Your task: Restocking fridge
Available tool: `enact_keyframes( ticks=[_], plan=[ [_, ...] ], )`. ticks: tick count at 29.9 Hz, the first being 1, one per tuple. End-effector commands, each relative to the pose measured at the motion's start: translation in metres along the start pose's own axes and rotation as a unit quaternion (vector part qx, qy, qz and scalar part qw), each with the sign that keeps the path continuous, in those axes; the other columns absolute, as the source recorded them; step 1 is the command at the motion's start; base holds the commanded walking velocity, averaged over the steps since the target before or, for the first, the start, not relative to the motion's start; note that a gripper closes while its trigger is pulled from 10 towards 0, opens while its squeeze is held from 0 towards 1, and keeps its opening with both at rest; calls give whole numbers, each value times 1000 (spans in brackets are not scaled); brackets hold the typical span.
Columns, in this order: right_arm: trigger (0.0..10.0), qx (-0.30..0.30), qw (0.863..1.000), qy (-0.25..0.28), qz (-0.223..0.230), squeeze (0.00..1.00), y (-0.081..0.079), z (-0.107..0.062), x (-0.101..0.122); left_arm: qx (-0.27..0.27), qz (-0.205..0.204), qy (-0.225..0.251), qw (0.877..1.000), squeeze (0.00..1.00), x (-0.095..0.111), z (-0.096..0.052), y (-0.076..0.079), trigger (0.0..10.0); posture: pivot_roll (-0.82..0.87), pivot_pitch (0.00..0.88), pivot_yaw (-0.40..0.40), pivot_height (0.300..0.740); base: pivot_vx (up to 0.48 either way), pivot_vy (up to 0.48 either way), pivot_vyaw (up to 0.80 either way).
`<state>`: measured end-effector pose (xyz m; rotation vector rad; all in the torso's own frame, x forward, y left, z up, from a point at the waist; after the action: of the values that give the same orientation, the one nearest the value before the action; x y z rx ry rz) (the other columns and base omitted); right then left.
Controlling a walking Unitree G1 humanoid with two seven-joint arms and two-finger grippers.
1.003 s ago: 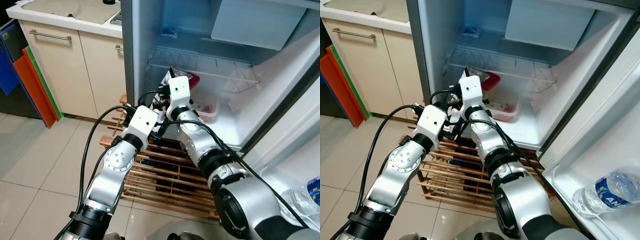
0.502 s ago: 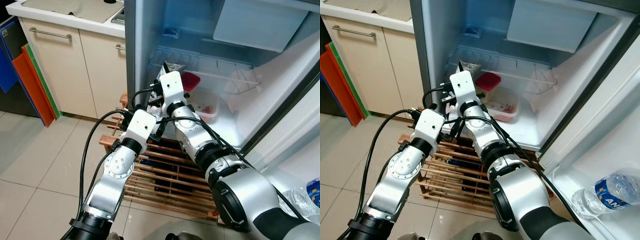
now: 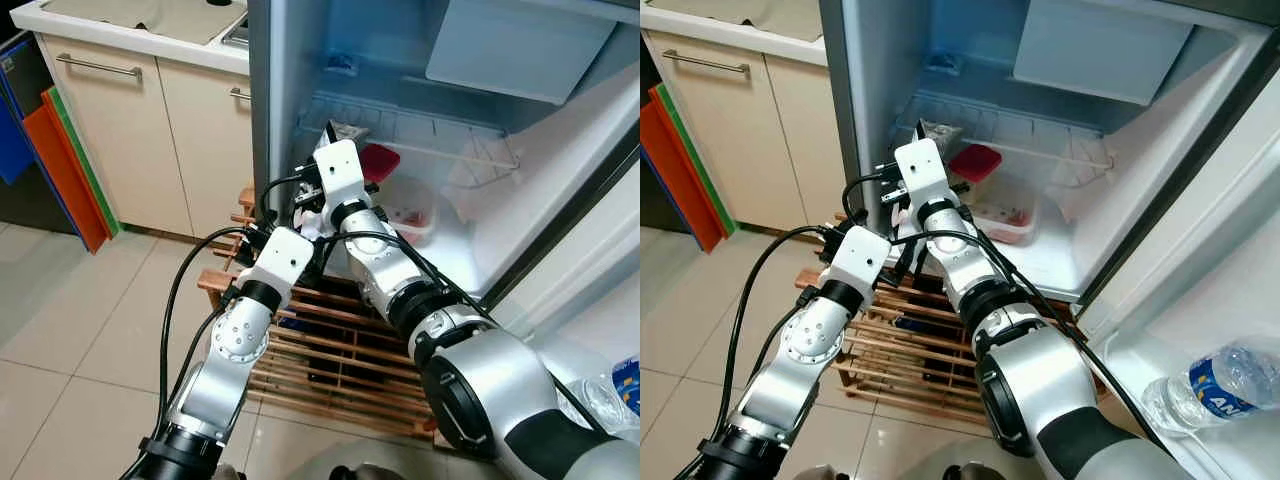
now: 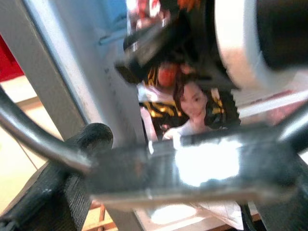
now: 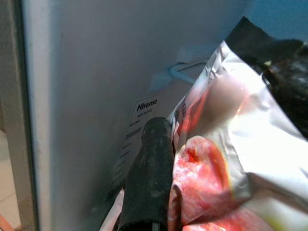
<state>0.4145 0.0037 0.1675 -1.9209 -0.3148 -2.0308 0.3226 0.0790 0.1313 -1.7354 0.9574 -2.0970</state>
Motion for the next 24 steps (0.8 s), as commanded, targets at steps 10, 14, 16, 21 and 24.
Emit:
enact_keyframes(
  ticks=[10,14,16,21,24],
  plan=[
    [10000,-11,996,30,-83,1000,0,7,20,3,6,-4,1000,0,2,-15,-3,10000,181,98,-147,740,0,0,0],
    [10000,-8,994,39,-102,1000,-2,8,25,4,6,-5,1000,0,3,-16,-3,10000,180,101,-146,740,0,0,0],
    [10000,-9,993,45,-112,1000,-2,9,29,3,6,-6,1000,0,3,-17,-2,10000,180,100,-148,740,0,0,0],
    [10000,-19,991,58,-121,1000,2,11,37,0,8,-10,1000,0,3,-18,-1,10000,174,99,-147,740,0,0,0],
    [10000,-22,990,60,-122,1000,4,11,38,-2,14,-14,1000,0,2,-17,0,10000,169,97,-145,740,0,0,0]
  ],
)
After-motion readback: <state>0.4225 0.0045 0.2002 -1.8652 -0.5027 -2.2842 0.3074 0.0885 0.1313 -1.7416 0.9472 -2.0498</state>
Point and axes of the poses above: a point about 5 cm out from each wrist's last joint towards the gripper, its own z axis pointing out of the wrist towards the gripper, its own x axis along the axis of the wrist's last joint, y = z × x, the point moved 4 cm from there along z, pointing out of the wrist towards the gripper, and after that the axes turned 15 degrees about z, right-handed, at the moved point
